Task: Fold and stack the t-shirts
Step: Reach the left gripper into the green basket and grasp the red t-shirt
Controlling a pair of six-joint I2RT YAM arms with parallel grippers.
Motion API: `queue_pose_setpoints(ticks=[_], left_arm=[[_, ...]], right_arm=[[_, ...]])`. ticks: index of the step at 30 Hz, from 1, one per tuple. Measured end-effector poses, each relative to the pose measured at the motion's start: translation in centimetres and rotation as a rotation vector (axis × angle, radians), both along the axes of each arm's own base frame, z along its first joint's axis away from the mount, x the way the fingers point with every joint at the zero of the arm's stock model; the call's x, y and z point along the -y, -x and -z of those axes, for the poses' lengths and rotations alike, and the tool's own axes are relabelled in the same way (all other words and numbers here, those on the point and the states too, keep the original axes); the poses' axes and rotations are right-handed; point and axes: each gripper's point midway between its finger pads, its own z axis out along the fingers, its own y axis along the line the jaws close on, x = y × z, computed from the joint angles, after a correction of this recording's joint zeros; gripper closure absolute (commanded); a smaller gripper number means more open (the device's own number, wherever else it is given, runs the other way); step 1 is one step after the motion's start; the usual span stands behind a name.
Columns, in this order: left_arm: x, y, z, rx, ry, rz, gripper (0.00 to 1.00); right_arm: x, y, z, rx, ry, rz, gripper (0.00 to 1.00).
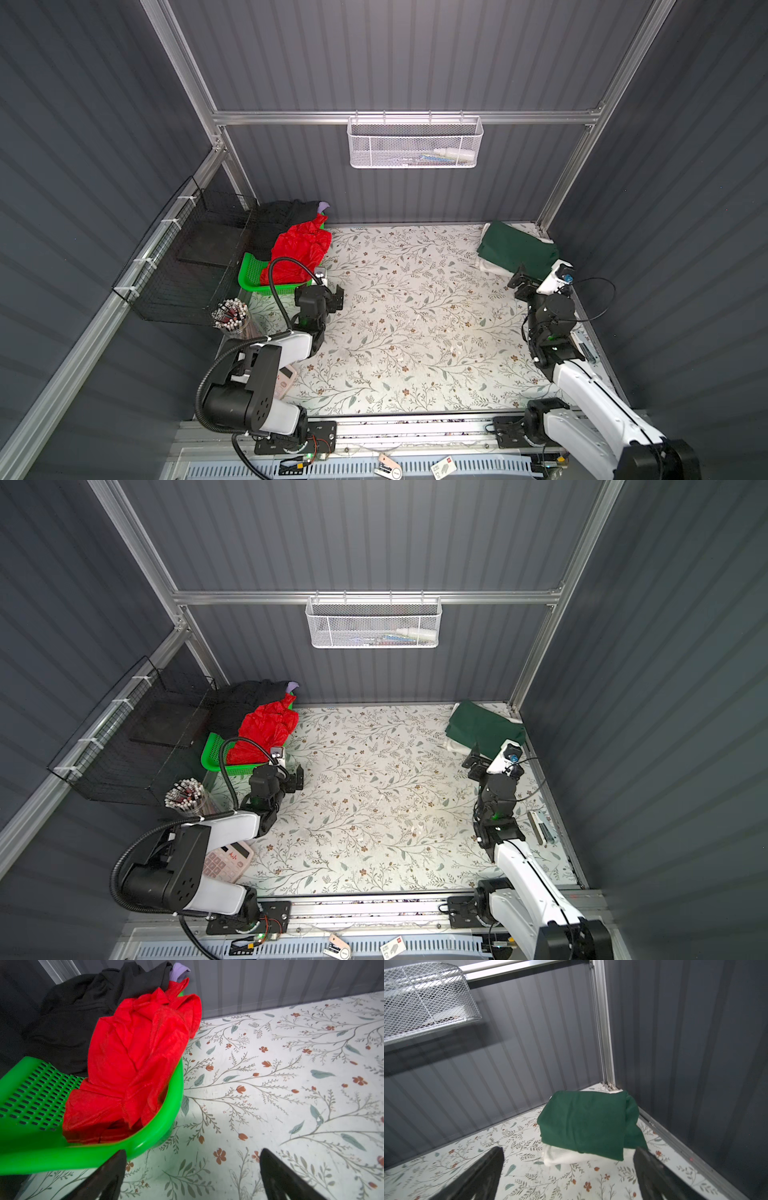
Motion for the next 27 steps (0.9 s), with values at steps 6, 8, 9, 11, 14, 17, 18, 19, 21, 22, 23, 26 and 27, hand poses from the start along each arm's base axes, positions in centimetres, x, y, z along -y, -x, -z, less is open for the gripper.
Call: queue_pose_setpoints(ticks=[6,8,9,11,14,17,18,19,21,22,23,26,27], left_arm=[[1.4,-2.2,-4.6,0.015,0.079,-0.001,0.00],[1.6,-3.1,-6.3,0.019,0.100,-0.017,0.00],[1.7,-3.8,-7.3,0.027,0.107,-0.027,0.00],[1.5,-5.1,-8.7,0.034,0.110,-0.065,0.00],[0.8,-7.8,-9.7,0.008,0.086,-0.156,0.00],[0.1,-10.3,-9.5,-0.033,0.051,-0.238,0.00],[0.0,-10.8,-9.2,-0.050,0.040,-0.258,0.00],[-0.3,-11.2,-8.6,-0.071,0.031,-0.278,0.00],[-0.9,-11.5,-7.4,-0.115,0.029,-0.306,0.01],[-1.3,-11.6,-6.8,-0.136,0.035,-0.318,0.01],[-1.5,-11.7,-6.4,-0.151,0.043,-0.325,0.02],[-3.0,-12.2,-5.2,-0.199,0.100,-0.347,0.07],[-3.4,-12.4,-5.0,-0.206,0.119,-0.353,0.09]], right_arm=[[-0.3,1.1,1.0,-0.105,-0.148,-0.011,0.01],[-0.7,1.2,1.2,-0.137,-0.195,-0.024,0.01],[-1.0,1.1,1.2,-0.150,-0.219,-0.037,0.01],[-1.6,1.0,1.2,-0.171,-0.249,-0.066,0.01],[-2.4,0.9,1.9,-0.214,-0.272,-0.106,0.01],[-2.9,1.2,3.3,-0.286,-0.277,-0.122,0.01],[-2.9,1.4,3.7,-0.310,-0.276,-0.124,0.01],[-3.0,1.7,4.0,-0.333,-0.275,-0.124,0.01],[-3.0,2.1,4.3,-0.366,-0.274,-0.124,0.01],[-3.0,2.4,4.3,-0.379,-0.273,-0.123,0.01],[-3.0,2.6,4.3,-0.387,-0.274,-0.125,0.01],[-3.2,3.2,4.3,-0.409,-0.281,-0.132,0.01],[-3.3,3.4,4.4,-0.414,-0.286,-0.138,0.01]])
